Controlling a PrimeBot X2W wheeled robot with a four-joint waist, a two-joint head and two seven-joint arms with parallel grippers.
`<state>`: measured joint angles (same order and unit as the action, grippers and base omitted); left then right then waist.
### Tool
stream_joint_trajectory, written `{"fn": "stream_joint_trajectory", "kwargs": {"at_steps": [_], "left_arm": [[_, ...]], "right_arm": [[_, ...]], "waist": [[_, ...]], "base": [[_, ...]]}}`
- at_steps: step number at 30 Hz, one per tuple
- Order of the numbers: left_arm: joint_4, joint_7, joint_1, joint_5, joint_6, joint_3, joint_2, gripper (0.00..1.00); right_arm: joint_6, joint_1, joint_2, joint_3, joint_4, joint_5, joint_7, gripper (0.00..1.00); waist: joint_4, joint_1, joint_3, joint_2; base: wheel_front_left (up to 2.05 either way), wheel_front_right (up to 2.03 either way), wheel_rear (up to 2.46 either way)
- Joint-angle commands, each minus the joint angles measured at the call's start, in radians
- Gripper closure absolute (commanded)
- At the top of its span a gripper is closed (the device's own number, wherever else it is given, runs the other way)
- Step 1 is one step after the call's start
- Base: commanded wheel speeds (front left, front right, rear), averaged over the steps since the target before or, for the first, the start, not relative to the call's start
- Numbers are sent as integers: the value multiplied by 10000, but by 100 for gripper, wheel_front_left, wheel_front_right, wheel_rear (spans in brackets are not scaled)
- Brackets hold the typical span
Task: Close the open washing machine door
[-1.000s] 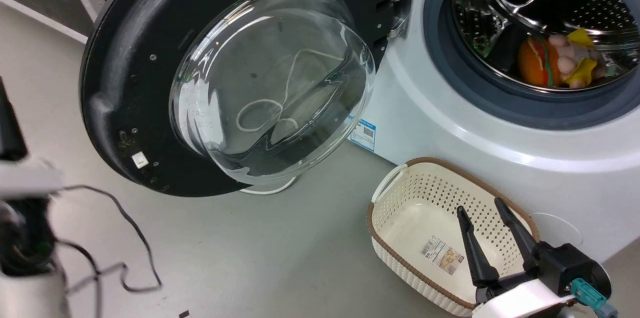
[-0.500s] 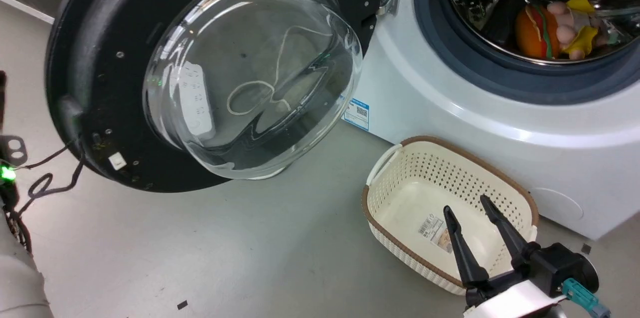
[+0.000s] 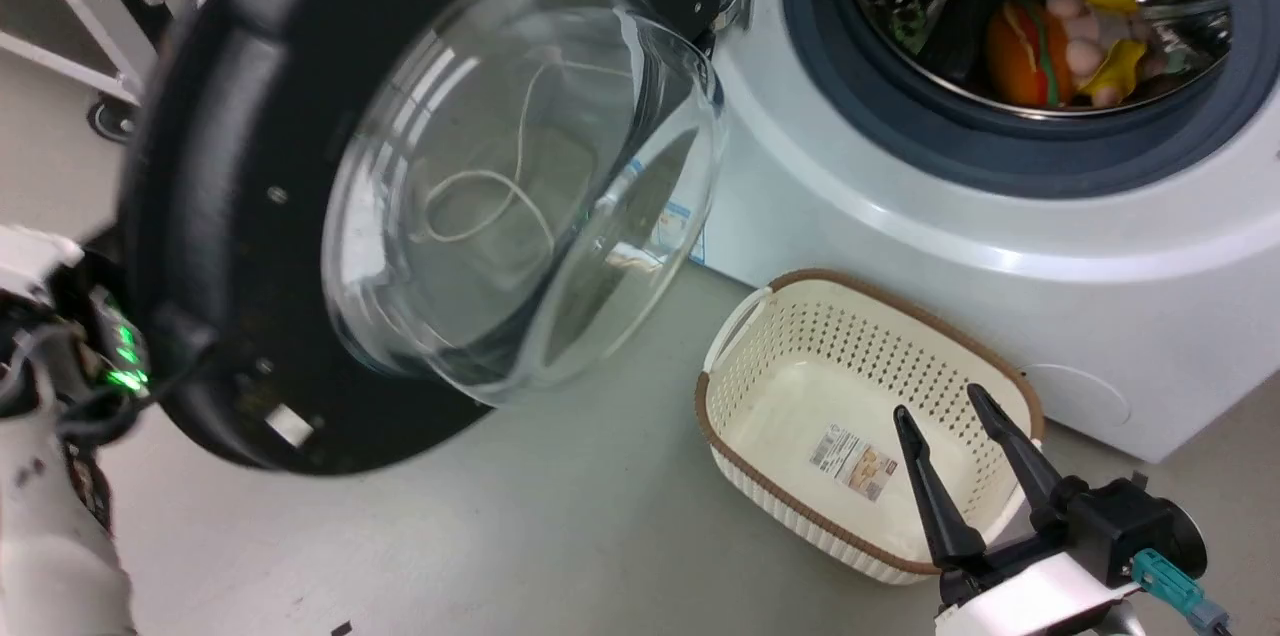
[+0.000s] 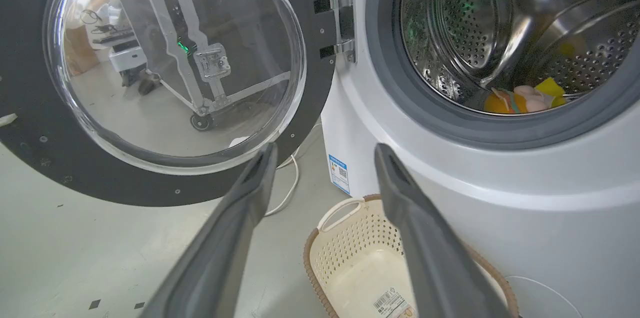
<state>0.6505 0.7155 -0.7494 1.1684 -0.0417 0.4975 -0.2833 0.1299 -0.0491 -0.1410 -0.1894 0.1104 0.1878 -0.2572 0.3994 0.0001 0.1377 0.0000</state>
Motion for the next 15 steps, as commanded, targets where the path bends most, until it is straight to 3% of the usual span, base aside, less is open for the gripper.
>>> {"fn": "stream_joint_trajectory", "kwargs": {"at_steps": [1, 8, 15], "left_arm": [[-239, 887, 462, 382, 247, -134, 211, 100], [-2040, 3805, 1897, 1748, 58, -227, 682, 100], [-4087, 4776, 3472, 2116, -544, -688, 1740, 100]], "right_arm": [[8, -51, 74, 63, 35, 48, -45, 0], [8, 227, 377, 225, 229, -5, -45, 0], [8, 388, 575, 416, 305, -166, -45, 0]], "waist": [[-75, -1, -216, 0], [-193, -1, -977, 0], [-531, -1, -1447, 0]], "base": [[0, 0, 0], [0, 0, 0], [0, 0, 0]]}}
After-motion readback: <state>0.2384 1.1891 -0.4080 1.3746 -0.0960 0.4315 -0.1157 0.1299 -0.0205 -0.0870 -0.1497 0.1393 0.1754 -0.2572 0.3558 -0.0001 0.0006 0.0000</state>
